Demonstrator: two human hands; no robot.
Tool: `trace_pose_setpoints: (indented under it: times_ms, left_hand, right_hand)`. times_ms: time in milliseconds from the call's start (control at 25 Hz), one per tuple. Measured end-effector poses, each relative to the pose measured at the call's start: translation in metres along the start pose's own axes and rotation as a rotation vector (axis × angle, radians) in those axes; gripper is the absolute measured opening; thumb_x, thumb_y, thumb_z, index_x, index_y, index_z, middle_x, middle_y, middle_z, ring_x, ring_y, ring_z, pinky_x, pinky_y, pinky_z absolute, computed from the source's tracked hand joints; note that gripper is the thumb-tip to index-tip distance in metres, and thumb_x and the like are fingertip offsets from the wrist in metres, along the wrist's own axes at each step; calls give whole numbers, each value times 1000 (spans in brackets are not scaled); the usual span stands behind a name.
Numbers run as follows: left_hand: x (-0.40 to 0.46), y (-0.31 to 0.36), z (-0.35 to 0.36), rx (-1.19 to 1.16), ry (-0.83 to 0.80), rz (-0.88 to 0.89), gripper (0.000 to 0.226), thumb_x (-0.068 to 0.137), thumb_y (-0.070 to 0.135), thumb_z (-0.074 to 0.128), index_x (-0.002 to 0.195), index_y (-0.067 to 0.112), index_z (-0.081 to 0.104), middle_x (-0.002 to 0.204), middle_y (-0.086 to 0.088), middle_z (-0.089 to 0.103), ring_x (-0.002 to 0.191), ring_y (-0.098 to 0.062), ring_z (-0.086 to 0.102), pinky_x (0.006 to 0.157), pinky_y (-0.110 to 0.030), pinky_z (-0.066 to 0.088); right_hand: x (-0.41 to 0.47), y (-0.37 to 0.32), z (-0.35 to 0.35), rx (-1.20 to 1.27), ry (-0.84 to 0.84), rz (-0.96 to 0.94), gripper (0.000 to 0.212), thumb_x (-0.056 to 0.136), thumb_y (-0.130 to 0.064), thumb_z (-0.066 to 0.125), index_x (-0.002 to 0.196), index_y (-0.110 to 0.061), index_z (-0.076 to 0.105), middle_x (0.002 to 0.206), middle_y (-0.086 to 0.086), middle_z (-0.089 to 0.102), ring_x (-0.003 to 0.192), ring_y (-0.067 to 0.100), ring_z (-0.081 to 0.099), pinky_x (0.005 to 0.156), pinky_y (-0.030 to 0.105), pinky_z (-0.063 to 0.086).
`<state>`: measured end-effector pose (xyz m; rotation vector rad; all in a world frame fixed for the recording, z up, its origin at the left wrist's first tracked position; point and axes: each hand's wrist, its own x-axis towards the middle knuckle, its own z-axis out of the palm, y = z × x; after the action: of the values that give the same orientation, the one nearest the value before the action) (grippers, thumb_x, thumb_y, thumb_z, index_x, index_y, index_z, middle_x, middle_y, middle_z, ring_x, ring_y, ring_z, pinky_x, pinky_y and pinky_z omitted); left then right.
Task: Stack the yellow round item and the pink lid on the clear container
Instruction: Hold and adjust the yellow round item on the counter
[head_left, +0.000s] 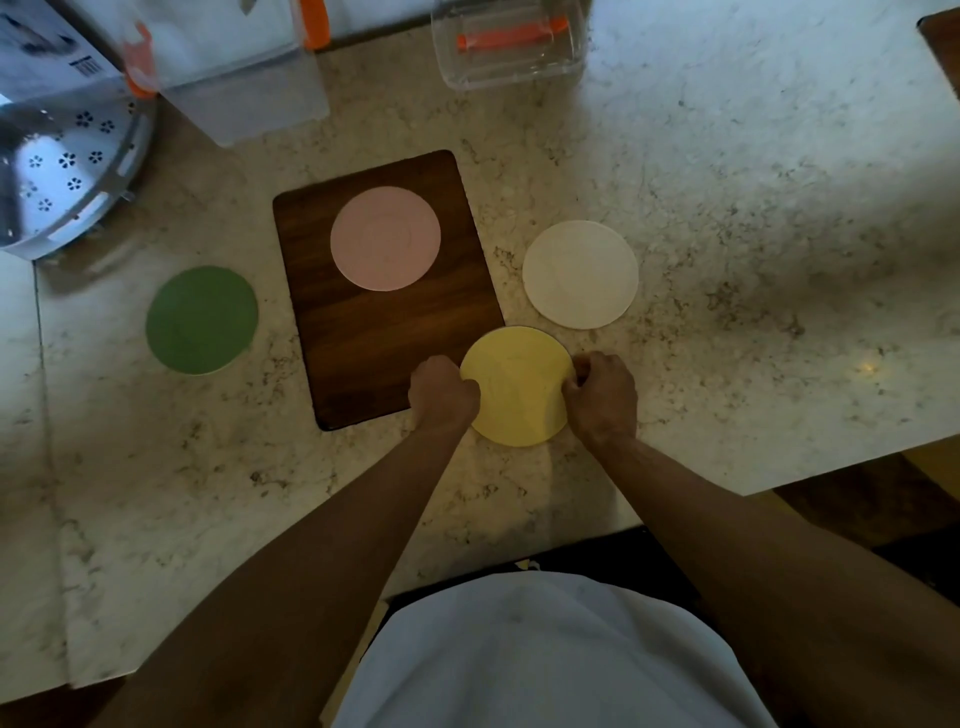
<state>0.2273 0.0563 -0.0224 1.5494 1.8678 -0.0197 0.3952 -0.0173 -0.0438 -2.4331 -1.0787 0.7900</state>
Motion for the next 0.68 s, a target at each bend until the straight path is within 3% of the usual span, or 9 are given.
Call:
trace_pose_setpoints:
  times_ms: [320, 520, 680]
  left_hand:
    - [8, 4, 1, -23, 25, 34, 12, 76, 7, 63, 82, 0, 69, 82, -13, 67, 79, -31, 64, 65, -36, 51]
    - [11, 1, 4, 6, 49, -5, 14, 78, 9, 61, 87, 3, 69, 95, -14, 67, 88, -31, 63, 69, -36, 49]
    - [13, 4, 4, -40, 29, -30, 8, 77, 8, 62, 81, 2, 66, 85, -10, 64, 79, -27, 61, 66, -35, 50]
  right_hand:
    - [4, -2, -4, 16, -14, 21, 24, 86, -17, 61, 109, -13, 68, 110, 9, 63, 99, 24, 60, 88, 37, 48]
    - [3, -5, -6, 2, 14, 88, 22, 87, -21, 57, 101, -17, 73, 104, 8, 69, 94, 25, 64, 89, 42, 51]
    - [4, -9, -3, 10, 4, 124, 22, 87, -20, 58, 100, -12, 73, 105, 9, 70, 94, 26, 64, 86, 41, 53]
